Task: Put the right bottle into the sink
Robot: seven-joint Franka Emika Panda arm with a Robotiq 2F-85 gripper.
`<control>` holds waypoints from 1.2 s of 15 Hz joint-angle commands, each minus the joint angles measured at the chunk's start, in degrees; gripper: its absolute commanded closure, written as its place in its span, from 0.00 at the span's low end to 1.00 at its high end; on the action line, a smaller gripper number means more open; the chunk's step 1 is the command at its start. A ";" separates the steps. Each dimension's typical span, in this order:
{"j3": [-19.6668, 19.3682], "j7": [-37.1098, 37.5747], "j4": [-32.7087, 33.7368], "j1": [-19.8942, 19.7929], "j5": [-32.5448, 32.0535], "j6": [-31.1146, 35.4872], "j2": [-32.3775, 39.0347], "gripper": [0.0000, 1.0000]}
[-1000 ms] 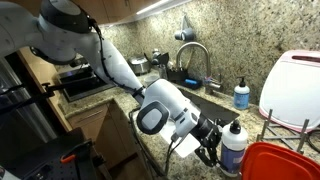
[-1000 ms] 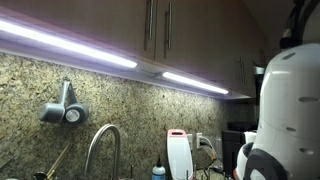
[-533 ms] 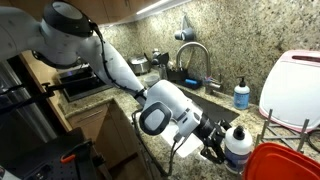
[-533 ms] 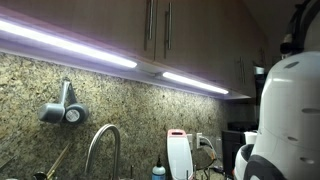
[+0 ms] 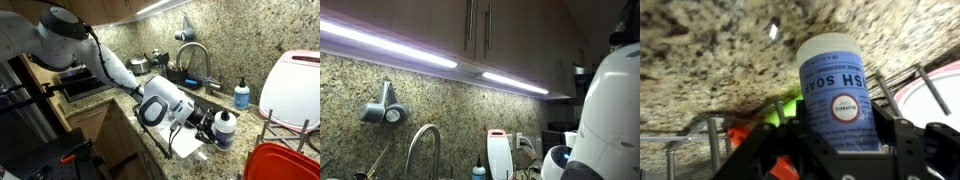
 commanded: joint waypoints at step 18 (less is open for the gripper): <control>13.01 0.48 24.43 -13.26 -16.05 -8.48 9.49 0.63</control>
